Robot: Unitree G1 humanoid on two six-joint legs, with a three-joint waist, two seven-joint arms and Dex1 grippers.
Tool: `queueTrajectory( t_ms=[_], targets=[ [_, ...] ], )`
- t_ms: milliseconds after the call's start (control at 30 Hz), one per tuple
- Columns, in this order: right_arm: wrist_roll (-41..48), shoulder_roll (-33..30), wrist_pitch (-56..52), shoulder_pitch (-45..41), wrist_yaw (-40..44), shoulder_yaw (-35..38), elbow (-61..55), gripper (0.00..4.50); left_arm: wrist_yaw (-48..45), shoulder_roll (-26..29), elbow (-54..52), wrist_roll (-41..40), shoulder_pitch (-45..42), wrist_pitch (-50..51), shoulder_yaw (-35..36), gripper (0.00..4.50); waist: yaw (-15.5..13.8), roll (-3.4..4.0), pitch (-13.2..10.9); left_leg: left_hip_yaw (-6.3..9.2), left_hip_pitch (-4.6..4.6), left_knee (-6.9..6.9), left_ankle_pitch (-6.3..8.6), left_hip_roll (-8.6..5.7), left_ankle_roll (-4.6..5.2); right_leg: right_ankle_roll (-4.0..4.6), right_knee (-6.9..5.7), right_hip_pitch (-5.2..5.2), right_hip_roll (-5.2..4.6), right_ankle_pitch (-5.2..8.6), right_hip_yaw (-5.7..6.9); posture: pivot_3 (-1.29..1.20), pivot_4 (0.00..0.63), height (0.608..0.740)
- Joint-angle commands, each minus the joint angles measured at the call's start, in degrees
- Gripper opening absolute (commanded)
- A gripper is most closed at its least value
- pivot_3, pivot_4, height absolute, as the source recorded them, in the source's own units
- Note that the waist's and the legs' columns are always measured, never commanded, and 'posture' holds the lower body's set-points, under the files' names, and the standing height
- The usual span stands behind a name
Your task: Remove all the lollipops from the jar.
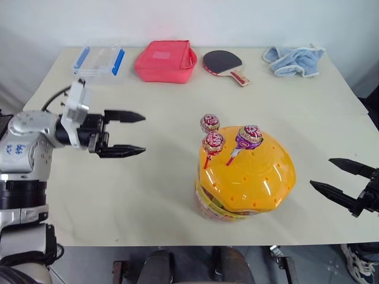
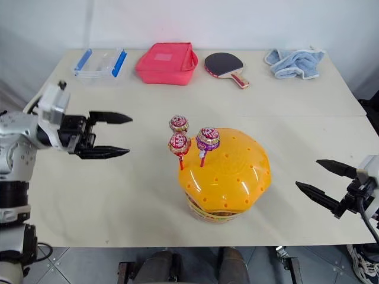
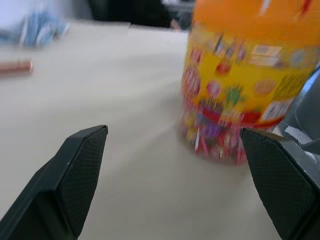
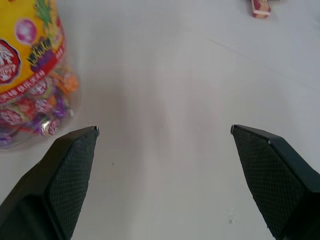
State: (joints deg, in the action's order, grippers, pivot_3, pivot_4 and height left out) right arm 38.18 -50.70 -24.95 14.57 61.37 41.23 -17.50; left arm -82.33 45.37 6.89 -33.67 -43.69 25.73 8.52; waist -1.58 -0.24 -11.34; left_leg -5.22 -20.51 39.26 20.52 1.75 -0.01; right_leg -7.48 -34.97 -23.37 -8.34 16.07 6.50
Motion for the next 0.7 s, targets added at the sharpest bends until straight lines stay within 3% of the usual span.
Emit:
queueTrajectory(
  t_ms=[33,167,400,700],
  targets=[
    [3.0,-1.1,-0.4,-0.2,1.8,3.3,-2.2,4.45,-1.8,-1.9,-2.2,-4.3,-4.2,2.2,-0.7,4.50,0.0,0.00,0.0,0.00,0.00,0.00,0.00,0.00,0.00,0.00,0.00,0.00,0.00,0.00,0.00,0.00,0.150,0.740],
    [5.4,-1.9,-0.9,-1.4,2.4,4.7,-4.9,4.45,-3.7,-4.1,-0.7,-5.0,-7.2,3.2,-2.7,4.50,0.2,0.00,0.0,-0.02,0.00,0.01,0.00,-0.01,0.00,-0.01,-0.02,-0.01,0.01,0.00,-0.01,0.00,0.150,0.740],
    [12.1,-1.8,-4.1,2.7,4.5,14.5,-13.1,4.45,-9.2,-9.2,4.2,-4.2,-12.8,2.1,-8.9,4.50,-0.1,-0.07,0.0,0.00,-0.03,0.07,0.00,-0.02,0.02,-0.04,-0.01,0.00,0.01,-0.02,-0.03,0.00,0.150,0.740],
    [24.2,0.1,-8.2,6.0,-2.5,19.8,-25.5,4.45,-8.9,-14.4,7.4,-3.3,-14.7,0.3,-13.3,4.50,0.0,-0.12,0.0,0.03,-0.12,0.33,0.04,-0.01,0.09,-0.06,-0.08,0.00,0.01,-0.06,-0.05,0.00,0.150,0.740]
  ],
)
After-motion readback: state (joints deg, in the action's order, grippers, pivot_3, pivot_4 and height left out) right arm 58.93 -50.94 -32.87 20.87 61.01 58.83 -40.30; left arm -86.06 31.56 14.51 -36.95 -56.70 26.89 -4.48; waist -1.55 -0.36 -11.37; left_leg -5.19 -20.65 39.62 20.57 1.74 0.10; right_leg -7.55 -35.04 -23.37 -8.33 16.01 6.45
